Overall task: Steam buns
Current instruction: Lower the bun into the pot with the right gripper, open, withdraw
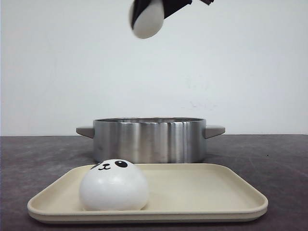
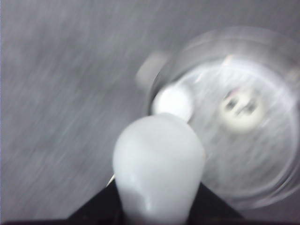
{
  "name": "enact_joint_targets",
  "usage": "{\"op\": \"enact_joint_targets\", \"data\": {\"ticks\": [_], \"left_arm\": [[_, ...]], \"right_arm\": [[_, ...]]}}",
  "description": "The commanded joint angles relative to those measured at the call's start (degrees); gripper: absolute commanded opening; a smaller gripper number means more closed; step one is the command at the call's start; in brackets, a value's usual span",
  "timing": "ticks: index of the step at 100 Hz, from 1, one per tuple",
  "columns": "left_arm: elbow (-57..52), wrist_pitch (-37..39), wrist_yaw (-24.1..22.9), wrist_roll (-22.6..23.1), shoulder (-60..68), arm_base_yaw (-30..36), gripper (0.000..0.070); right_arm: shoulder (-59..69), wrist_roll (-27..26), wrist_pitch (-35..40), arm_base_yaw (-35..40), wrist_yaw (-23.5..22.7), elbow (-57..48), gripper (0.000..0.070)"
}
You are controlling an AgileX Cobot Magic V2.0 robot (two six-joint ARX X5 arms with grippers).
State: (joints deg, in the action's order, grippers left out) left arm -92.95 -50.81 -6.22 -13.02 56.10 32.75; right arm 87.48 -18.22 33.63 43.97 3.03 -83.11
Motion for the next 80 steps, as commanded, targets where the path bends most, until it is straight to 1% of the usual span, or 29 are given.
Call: {"op": "enact_joint_targets", "data": {"ticks": [1,17,27,35,51,62,65,67,70,77,80], "left_arm": [[-1.4,0.6,-0.2,0.5,0.4,0.4,0.0428],[-1.4,0.6,-0.2,0.5,0.8,0.4,0.0428],[-1.4,0.6,-0.2,0.5,1.2,0.4,0.0428],[-1.4,0.4,-0.2,0.5,1.7,0.4,0.0428],[-1.4,-1.5,-0.2,0.5,2.8,0.4,0.0428],[-1.4,-2.5,-0.2,0.5,3.6,0.4,0.0428],[-1.4,-2.6,-0.2,0.5,3.8,0.4,0.0428],[-1.4,-2.6,-0.2,0.5,3.9,0.4,0.0428],[-1.4,-2.6,-0.2,0.5,4.0,0.4,0.0428],[-1.4,-2.6,-0.2,0.6,4.3,0.4,0.0428],[-1.4,-2.6,-0.2,0.6,4.3,0.4,0.0428]], "right_arm": [[3.2,2.2,-1.0,-1.6,0.2,-0.6,0.0013],[9.0,2.6,-2.1,-6.1,-0.7,-0.6,0.0013],[13.2,2.6,-2.2,-8.1,-2.8,-0.6,0.0013],[16.1,2.6,-2.2,-8.7,-4.7,-0.6,0.0013],[19.5,2.6,-3.2,-8.9,-4.9,-0.6,0.0013],[20.1,2.6,-4.5,-9.0,-6.5,-0.6,0.0020],[20.3,2.6,-5.0,-9.0,-7.2,-0.6,0.0048],[20.4,2.6,-5.2,-9.0,-7.7,-0.6,0.0087],[20.4,2.4,-5.2,-9.0,-7.8,-0.6,0.0170],[20.6,2.2,-5.0,-9.0,-7.8,-0.6,0.0406],[20.7,2.2,-4.8,-9.0,-7.8,-0.6,0.0467]]}}
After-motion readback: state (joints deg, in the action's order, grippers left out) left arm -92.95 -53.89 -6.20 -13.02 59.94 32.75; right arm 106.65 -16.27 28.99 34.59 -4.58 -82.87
